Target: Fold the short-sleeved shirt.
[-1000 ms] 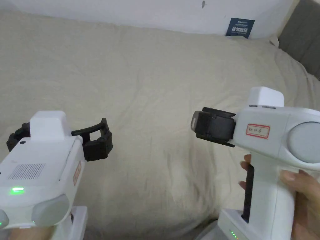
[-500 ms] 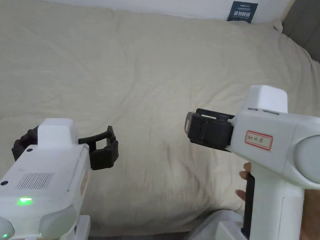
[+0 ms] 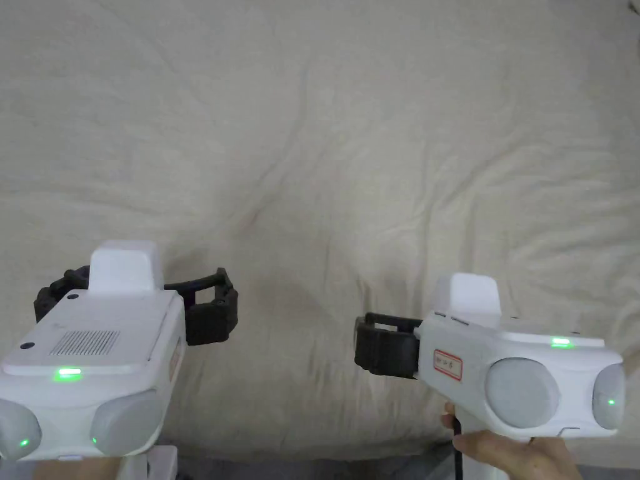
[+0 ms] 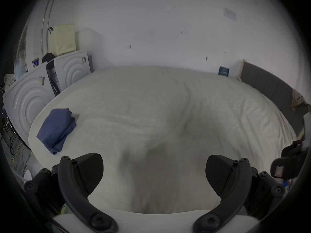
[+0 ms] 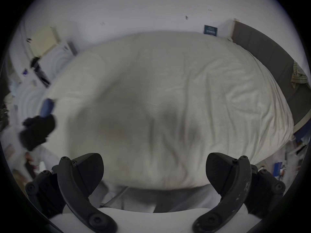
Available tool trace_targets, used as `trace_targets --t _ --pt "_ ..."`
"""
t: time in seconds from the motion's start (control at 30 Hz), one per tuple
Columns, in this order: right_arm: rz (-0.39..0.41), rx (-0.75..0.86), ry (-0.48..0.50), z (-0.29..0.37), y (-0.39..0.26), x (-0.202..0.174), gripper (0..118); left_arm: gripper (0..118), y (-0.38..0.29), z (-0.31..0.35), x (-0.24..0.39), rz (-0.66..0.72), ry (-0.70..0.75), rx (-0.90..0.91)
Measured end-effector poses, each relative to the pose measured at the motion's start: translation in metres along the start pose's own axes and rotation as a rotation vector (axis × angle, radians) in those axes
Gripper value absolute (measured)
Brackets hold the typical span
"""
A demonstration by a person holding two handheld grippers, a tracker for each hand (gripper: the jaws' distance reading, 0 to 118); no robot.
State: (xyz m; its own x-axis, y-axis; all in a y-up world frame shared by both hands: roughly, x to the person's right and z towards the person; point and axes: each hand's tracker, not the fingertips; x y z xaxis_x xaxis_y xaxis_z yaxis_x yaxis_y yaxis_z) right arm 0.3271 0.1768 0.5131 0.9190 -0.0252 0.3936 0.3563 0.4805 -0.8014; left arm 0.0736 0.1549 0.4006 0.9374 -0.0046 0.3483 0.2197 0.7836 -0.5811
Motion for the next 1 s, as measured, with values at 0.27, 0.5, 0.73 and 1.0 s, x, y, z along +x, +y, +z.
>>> trace_targets --t 0.27,0.5,0.73,1.0 --pt "-0.019 0.151 -0.177 -0.103 0.096 0.028 118 118 0.066 -0.127 -0.018 0.079 0.102 -0.086" --pt "-0.126 0.146 -0.172 -0.182 0.161 0.055 118 118 0.107 -0.217 -0.035 0.107 0.166 -0.083" --pt "-0.18 0.221 -0.159 -0.204 0.141 0.059 118 118 0.075 -0.246 -0.039 0.149 0.172 -0.141" --pt "-0.195 0.19 -0.153 -0.205 0.14 0.058 118 118 0.083 -0.243 -0.043 0.138 0.146 -0.18"
